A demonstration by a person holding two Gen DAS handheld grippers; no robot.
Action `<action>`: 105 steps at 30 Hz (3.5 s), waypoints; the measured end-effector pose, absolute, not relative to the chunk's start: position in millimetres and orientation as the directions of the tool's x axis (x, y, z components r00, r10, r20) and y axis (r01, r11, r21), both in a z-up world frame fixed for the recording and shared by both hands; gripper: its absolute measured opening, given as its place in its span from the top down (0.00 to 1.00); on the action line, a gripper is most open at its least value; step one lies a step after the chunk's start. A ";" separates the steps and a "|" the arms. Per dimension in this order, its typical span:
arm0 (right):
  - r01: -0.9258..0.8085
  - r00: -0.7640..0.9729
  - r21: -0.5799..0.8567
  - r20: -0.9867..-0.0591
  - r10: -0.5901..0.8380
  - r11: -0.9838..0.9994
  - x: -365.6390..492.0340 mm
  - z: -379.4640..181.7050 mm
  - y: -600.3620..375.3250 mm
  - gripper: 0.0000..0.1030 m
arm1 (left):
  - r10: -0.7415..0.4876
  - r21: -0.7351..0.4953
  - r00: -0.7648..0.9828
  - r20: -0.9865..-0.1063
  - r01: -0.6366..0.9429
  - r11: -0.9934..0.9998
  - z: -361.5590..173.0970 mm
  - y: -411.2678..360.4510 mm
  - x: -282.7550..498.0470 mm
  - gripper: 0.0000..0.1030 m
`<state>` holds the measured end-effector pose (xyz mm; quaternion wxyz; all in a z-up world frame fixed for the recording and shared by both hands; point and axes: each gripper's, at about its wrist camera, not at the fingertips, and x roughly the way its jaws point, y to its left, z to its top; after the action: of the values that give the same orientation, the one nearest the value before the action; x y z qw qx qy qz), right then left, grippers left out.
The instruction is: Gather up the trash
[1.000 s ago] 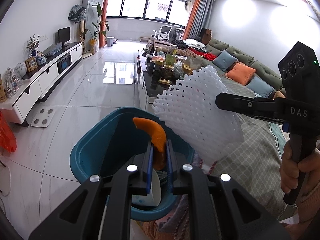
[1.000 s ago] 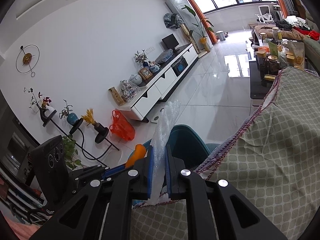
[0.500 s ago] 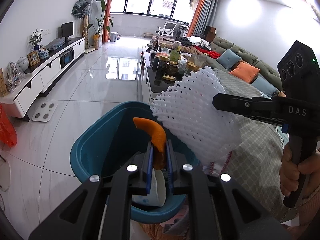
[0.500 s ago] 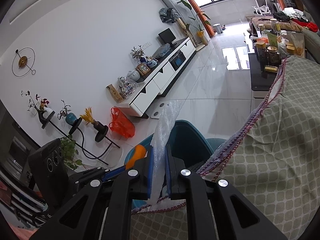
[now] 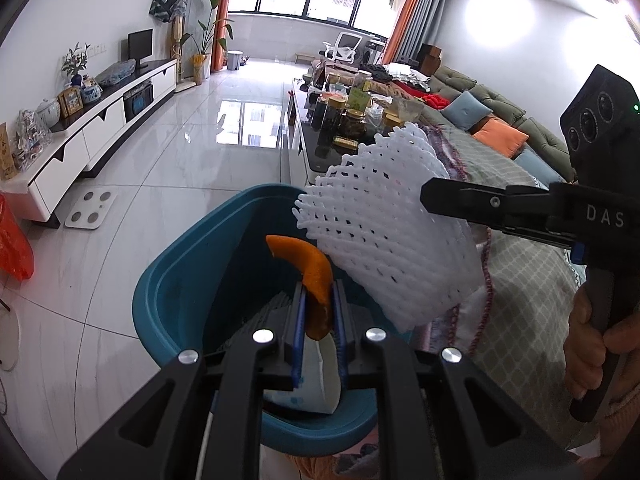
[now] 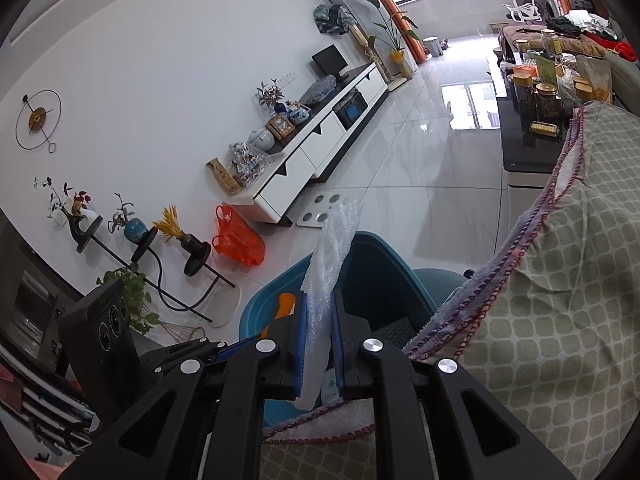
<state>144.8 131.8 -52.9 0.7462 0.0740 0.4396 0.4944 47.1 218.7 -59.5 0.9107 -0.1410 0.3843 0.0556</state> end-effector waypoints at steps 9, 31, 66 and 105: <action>-0.670 0.114 0.524 -0.628 0.770 0.526 147.8 -63.1 144.9 0.86 | -0.013 -0.229 0.674 -0.739 -0.233 0.945 -75.2 225.7 58.0 0.86; -0.664 0.110 0.525 -0.635 0.765 0.532 148.1 -63.2 140.9 0.63 | 0.001 -0.238 0.681 -0.732 -0.258 0.936 -84.2 228.1 59.2 0.56; -0.309 0.855 0.145 -0.390 0.341 0.940 9.0 -9.8 -142.0 0.04 | -0.075 -0.091 0.927 -0.368 0.044 0.995 -1.9 22.4 5.1 0.03; 0.026 0.970 0.061 -0.243 -0.010 0.998 -48.8 3.8 -229.1 0.04 | -0.111 -0.019 0.973 -0.204 0.110 0.994 3.9 -58.6 -3.2 0.03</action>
<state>-48.8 -229.1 3.8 0.9920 0.0319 0.1221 -0.0090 -3.2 -58.6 3.9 0.9931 -0.0039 0.1029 -0.0556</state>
